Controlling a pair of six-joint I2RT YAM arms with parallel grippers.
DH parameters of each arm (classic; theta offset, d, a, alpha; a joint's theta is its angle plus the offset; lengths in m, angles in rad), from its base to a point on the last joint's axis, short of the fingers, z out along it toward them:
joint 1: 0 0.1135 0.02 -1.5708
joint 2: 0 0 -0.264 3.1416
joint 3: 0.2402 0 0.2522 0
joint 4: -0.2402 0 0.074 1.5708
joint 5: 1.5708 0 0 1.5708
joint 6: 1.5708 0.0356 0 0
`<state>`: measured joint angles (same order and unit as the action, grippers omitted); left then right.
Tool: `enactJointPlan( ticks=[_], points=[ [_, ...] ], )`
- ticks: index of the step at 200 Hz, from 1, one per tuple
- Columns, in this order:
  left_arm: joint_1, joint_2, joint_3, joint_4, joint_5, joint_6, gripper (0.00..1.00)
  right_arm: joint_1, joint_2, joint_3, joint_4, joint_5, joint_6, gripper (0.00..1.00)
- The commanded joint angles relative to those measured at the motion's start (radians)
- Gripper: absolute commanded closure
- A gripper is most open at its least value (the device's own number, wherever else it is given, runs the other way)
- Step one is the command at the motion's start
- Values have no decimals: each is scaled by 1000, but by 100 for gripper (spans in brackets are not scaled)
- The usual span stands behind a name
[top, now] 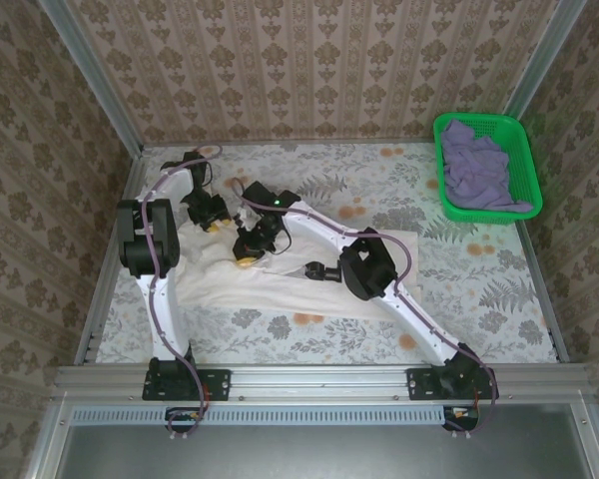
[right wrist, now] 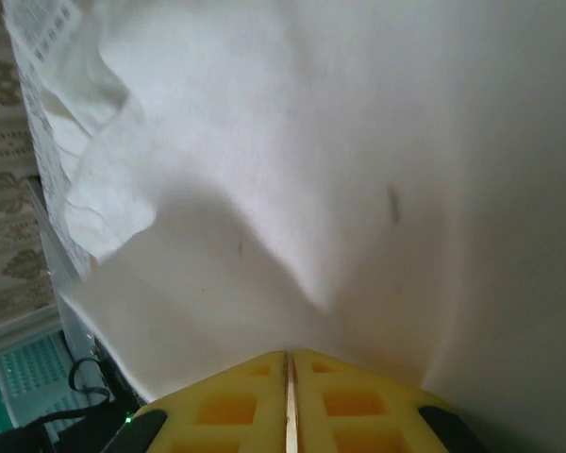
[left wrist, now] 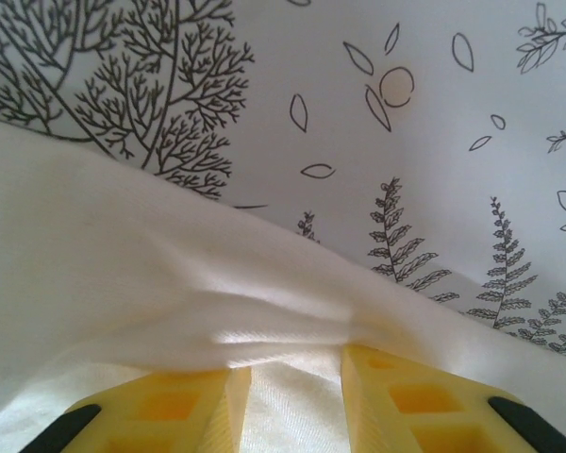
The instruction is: Fold and stack the t-shirts
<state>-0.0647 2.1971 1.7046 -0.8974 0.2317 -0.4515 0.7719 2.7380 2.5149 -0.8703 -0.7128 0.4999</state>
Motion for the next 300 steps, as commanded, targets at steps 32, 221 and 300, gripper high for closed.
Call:
enactJointPlan(
  ticks=[32,221,300],
  points=[
    [3,46,29,1,-52,25,67,17,-138,-164,-114,18,-108,88],
    [-155,-202,-129,49,-226,-267,55,-591,-963,-1362,283,570,99,65],
    [-168,70,72,-93,-210,-375,52,-649,-976,-1442,261,478,148,63]
  ],
)
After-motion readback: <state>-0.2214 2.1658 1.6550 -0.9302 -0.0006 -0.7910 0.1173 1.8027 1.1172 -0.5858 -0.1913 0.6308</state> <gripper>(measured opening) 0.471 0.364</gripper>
